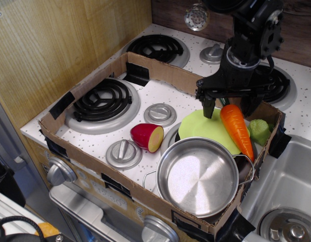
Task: Take carrot off plate
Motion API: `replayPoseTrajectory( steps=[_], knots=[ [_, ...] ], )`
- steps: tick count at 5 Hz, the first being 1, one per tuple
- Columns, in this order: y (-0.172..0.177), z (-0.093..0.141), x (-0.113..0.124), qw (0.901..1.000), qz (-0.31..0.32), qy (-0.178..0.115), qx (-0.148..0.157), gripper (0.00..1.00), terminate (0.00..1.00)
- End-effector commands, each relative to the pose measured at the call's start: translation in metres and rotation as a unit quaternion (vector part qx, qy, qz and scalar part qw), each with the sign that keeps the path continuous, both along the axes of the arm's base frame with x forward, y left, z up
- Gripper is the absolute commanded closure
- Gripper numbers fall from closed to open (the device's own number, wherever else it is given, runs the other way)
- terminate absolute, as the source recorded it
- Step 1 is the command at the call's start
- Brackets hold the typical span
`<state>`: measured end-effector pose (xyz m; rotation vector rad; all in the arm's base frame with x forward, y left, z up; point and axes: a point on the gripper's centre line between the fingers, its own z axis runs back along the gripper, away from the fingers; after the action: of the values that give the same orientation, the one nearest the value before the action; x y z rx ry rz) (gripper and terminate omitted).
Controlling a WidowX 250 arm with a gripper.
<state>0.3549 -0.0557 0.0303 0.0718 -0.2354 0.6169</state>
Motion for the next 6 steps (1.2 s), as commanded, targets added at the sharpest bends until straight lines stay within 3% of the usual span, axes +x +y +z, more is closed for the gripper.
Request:
replayPoseTrajectory(
  steps=[1,2,4,6],
  knots=[
    [0.000,0.004,0.006,0.9997,0.008,-0.023,-0.008,0.00,0.00],
    [-0.002,0.014,0.004,0.9997,0.012,-0.020,-0.006,1.00,0.00],
    [-0.005,0.030,0.001,0.9988,0.041,-0.027,-0.001,1.00,0.00],
    [-0.007,0.044,0.004,0.9950,0.072,-0.060,-0.035,1.00,0.00]
  ],
)
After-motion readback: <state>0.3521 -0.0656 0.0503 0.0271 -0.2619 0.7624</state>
